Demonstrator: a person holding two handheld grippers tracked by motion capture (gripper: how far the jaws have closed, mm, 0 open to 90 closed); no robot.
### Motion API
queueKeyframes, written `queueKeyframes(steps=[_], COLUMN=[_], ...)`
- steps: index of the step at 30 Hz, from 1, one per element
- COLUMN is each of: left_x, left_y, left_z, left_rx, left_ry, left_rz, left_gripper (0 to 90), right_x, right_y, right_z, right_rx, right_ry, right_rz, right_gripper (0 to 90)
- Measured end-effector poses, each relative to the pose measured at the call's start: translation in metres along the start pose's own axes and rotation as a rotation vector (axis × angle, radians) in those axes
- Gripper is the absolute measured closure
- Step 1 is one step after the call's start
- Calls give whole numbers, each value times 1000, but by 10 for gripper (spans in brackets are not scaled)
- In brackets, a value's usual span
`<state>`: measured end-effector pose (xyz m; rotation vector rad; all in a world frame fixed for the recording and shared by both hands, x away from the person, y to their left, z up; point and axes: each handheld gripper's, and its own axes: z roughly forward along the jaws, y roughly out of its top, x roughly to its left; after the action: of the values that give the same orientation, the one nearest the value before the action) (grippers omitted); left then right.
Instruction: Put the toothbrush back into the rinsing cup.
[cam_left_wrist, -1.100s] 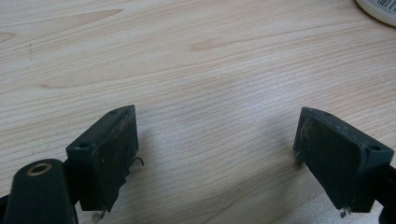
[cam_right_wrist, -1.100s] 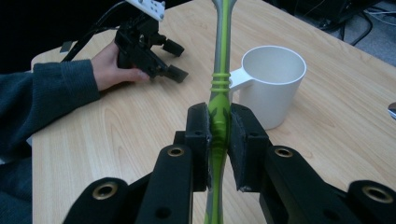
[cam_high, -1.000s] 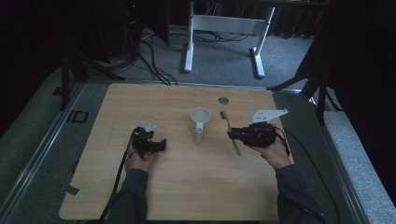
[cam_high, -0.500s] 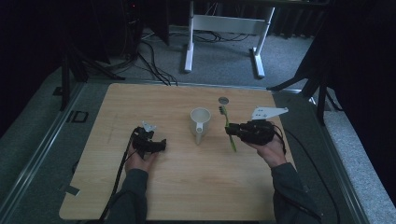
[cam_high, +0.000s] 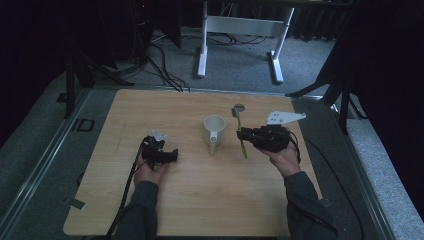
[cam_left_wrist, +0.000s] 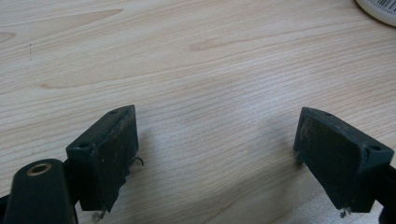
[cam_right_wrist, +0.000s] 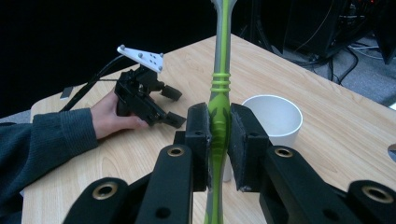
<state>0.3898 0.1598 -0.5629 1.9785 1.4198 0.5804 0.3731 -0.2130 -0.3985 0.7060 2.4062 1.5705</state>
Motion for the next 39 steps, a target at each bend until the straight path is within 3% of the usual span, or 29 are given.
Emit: queueKeyframes(steps=[28, 39], left_x=[0, 0], left_y=[0, 0], left_z=[0, 0], left_rx=[1, 1], left_ry=[-1, -1], left_rz=[0, 0], left_gripper=[144, 144], right_x=[0, 0], right_y=[11, 13], right_z=[9, 14], right_rx=[-89, -140], right_ry=[-18, -47], right_rz=[7, 8], right_gripper=[786, 786])
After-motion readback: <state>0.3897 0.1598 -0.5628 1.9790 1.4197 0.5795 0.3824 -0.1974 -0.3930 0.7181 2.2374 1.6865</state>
